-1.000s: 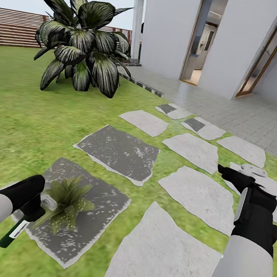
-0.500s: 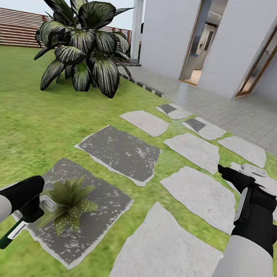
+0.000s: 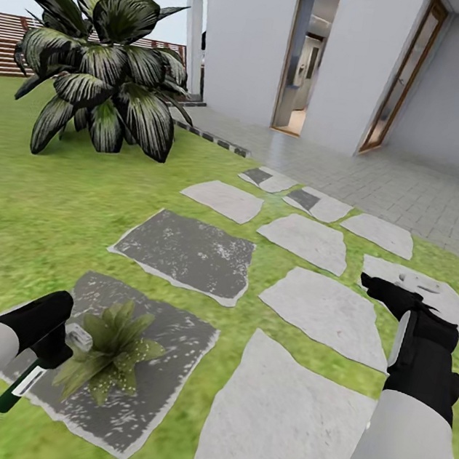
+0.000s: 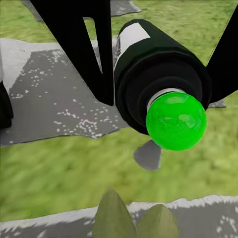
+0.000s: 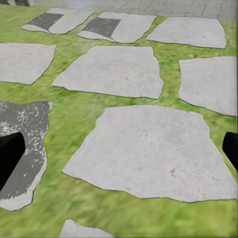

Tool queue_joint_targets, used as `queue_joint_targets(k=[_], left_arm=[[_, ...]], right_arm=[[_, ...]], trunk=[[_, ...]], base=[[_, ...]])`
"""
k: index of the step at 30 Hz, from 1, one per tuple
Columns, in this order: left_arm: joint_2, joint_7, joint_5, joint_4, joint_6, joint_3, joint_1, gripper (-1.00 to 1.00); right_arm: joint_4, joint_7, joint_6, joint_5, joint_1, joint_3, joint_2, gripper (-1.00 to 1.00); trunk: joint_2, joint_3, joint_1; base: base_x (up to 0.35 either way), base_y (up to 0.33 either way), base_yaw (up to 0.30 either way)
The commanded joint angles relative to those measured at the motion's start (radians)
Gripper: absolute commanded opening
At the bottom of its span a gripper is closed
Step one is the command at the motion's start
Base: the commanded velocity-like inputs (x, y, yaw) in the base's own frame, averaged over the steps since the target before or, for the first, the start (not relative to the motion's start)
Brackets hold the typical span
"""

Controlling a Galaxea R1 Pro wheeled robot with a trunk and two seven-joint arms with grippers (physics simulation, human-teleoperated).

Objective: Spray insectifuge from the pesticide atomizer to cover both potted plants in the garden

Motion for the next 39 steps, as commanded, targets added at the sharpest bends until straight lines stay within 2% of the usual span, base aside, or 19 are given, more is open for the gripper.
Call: queue_joint_targets(k=[1, 7, 9, 12, 14, 16, 18, 21, 23, 29, 35, 37, 39], left_arm=[[0.001, -0.01, -0.009, -0.002, 0.001, -0.003, 0.001, -1.0], [0.003, -0.01, -0.009, 0.006, 0.002, -0.003, 0.007, -1.0], [0.002, -0.011, -0.01, 0.005, 0.002, -0.003, 0.038, -1.0], [0.002, -0.017, -0.009, 0.002, 0.002, 0.007, 0.049, -1.0], [0.0, -0.02, -0.008, -0.002, 0.001, 0.024, 0.045, -1.0], [-0.001, -0.019, -0.008, -0.003, 0.001, 0.059, 0.036, -1.0], [-0.002, -0.016, -0.007, -0.004, 0.002, 0.092, -0.007, -1.0], [-0.003, -0.016, -0.008, -0.005, 0.002, 0.102, -0.083, -1.0], [-0.002, -0.016, -0.008, -0.006, 0.002, 0.104, -0.114, -1.0], [-0.002, -0.016, -0.009, -0.006, 0.002, 0.103, -0.158, -1.0], [-0.004, -0.013, -0.009, -0.006, 0.001, 0.095, -0.143, -1.0], [-0.004, -0.012, -0.01, -0.006, 0.0, 0.093, -0.104, -1.0], [-0.002, -0.011, -0.01, -0.006, 0.0, 0.071, -0.049, -1.0]], right_arm=[[-0.001, 0.009, 0.003, 0.01, -0.001, -0.001, 0.0, 1.0], [-0.001, 0.009, 0.003, 0.01, -0.001, -0.001, 0.001, 1.0], [-0.001, 0.009, 0.003, 0.01, -0.001, -0.001, 0.001, 1.0], [-0.001, 0.009, 0.003, 0.01, -0.001, 0.0, 0.0, 1.0], [-0.002, 0.009, 0.003, 0.01, -0.001, 0.0, 0.0, 1.0], [-0.002, 0.009, 0.003, 0.01, -0.001, -0.001, 0.0, 1.0], [-0.002, 0.009, 0.003, 0.01, -0.001, -0.001, 0.0, 1.0], [-0.003, 0.009, 0.003, 0.01, -0.001, -0.001, 0.0, 1.0], [-0.003, 0.009, 0.003, 0.01, -0.001, -0.001, 0.0, 1.0], [-0.002, 0.009, 0.003, 0.01, -0.001, -0.001, 0.0, 1.0], [-0.002, 0.009, 0.003, 0.01, -0.001, -0.001, 0.0, 1.0], [-0.001, 0.009, 0.003, 0.01, -0.001, -0.001, 0.0, 1.0], [-0.001, 0.009, 0.003, 0.01, -0.001, -0.001, 0.0, 1.0]], trunk=[[0.0, -0.001, 0.0], [0.0, -0.001, 0.0], [0.0, -0.001, 0.0], [0.0, -0.001, 0.0], [0.0, -0.001, 0.0], [0.0, -0.001, 0.0], [0.0, -0.001, 0.0], [0.0, -0.001, 0.0], [0.0, -0.001, 0.0], [0.0, -0.001, 0.0], [0.0, -0.001, 0.0], [0.0, -0.001, 0.0], [0.0, -0.001, 0.0]], base=[[0.0, 0.186, -0.089], [0.0, 0.052, -0.016], [0.0, 0.003, -0.001], [0.0, 0.0, 0.0], [0.0, 0.0, 0.0], [0.0, 0.0, 0.0], [0.0, 0.0, 0.0], [0.0, 0.0, 0.0], [0.0, 0.0, 0.0], [0.0, 0.0, 0.0], [0.0, 0.0, 0.0], [0.0, 0.0, 0.0], [0.0, 0.0, 0.0]])
